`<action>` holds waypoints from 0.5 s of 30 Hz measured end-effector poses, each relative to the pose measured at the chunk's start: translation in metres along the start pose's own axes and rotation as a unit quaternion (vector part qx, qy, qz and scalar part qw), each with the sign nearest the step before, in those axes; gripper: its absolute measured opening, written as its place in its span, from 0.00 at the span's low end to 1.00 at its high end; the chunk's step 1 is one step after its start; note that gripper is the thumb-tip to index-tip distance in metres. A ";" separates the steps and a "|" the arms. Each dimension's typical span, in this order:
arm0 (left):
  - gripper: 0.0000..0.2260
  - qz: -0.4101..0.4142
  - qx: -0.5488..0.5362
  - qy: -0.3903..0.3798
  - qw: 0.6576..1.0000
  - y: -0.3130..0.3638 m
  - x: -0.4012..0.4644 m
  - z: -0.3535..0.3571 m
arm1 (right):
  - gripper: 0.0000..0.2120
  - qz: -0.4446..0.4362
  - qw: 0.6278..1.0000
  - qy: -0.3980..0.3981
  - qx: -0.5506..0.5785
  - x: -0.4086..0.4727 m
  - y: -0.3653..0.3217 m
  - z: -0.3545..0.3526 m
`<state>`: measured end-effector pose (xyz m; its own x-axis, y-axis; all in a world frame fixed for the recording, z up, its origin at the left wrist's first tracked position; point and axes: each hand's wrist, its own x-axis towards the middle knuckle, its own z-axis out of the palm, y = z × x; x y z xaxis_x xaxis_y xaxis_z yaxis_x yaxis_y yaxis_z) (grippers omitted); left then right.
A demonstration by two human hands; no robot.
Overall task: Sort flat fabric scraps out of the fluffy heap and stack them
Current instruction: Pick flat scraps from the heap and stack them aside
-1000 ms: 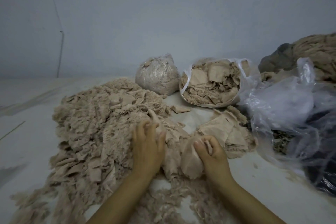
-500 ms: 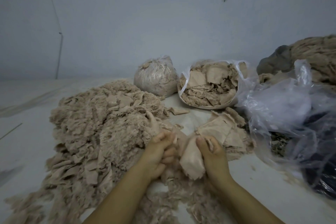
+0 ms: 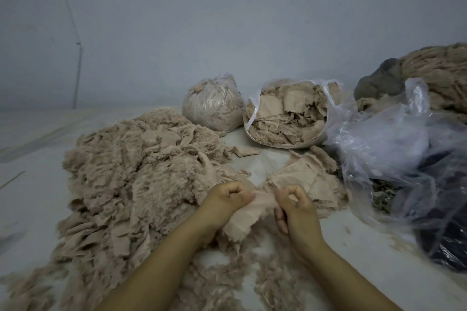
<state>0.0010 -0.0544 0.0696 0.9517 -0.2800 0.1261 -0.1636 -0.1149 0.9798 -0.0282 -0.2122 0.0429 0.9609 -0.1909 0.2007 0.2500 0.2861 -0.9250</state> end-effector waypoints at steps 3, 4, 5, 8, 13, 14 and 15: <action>0.12 -0.002 -0.075 0.073 0.994 0.002 0.003 -0.010 | 0.13 0.018 0.998 0.011 -0.056 -0.002 0.000 -0.007; 0.13 0.006 -0.072 0.078 0.994 0.002 0.004 -0.012 | 0.16 0.037 0.996 -0.028 -0.080 -0.006 0.001 -0.006; 0.13 0.014 -0.056 0.079 0.995 0.002 0.005 -0.010 | 0.18 0.066 0.991 -0.080 -0.087 -0.011 0.001 -0.002; 0.13 0.034 -0.011 0.106 0.994 0.000 0.007 0.004 | 0.16 0.157 0.964 -0.202 -0.072 -0.026 0.006 0.015; 0.16 0.057 -0.022 0.299 0.952 0.010 0.017 -0.021 | 0.10 0.161 0.915 -0.289 -0.232 -0.037 0.008 0.011; 0.16 0.061 -0.020 0.297 0.953 0.012 0.018 -0.027 | 0.09 0.159 0.907 -0.295 -0.255 -0.039 0.004 0.008; 0.17 0.060 -0.028 0.269 0.961 0.013 0.018 -0.029 | 0.06 0.156 0.909 -0.286 -0.260 -0.038 -0.003 0.008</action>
<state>0.0232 -0.0335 0.0891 0.9260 0.2461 0.2863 -0.2811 -0.0568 0.9580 -0.0646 -0.1982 0.0405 0.9175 0.3850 -0.0994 0.0080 -0.2679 -0.9634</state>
